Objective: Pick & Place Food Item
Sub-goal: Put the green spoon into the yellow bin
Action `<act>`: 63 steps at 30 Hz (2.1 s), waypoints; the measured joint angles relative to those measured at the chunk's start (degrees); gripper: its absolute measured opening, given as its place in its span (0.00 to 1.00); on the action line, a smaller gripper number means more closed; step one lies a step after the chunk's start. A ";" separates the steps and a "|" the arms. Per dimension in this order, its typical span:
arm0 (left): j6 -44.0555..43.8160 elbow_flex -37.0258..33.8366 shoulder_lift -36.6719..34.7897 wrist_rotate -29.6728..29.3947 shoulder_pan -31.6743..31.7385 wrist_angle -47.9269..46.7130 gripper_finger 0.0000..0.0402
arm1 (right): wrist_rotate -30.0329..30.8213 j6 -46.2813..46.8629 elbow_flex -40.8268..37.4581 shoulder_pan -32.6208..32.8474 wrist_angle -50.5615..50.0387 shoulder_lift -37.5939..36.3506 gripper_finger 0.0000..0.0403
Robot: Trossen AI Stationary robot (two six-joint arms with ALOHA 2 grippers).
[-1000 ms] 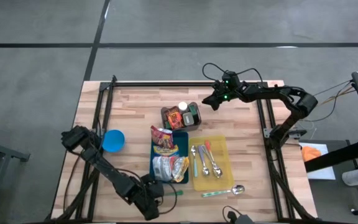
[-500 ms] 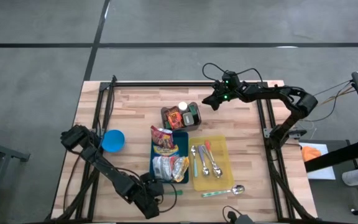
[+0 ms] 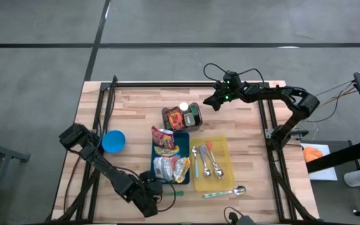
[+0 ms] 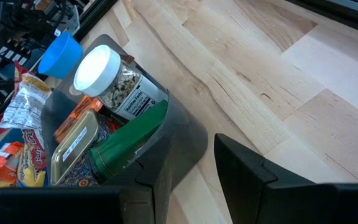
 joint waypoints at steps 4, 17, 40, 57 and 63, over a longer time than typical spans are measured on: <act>0.22 -2.03 -0.09 -0.25 -0.08 3.42 0.41 | -0.02 -0.01 0.00 0.00 0.00 0.00 0.29; 1.45 -0.20 0.15 2.39 0.08 0.72 0.41 | 0.00 0.00 0.00 0.00 0.00 0.00 0.29; -15.85 4.34 2.52 2.02 -1.16 -5.82 0.41 | -0.02 -0.02 0.00 0.00 0.00 0.00 0.29; -30.77 7.00 2.95 3.65 -4.40 -9.15 0.41 | -0.02 -0.01 0.00 0.00 0.00 0.00 0.29; -33.60 12.28 2.47 3.42 -4.38 -20.17 0.41 | -0.02 0.00 0.00 0.00 0.00 0.00 0.29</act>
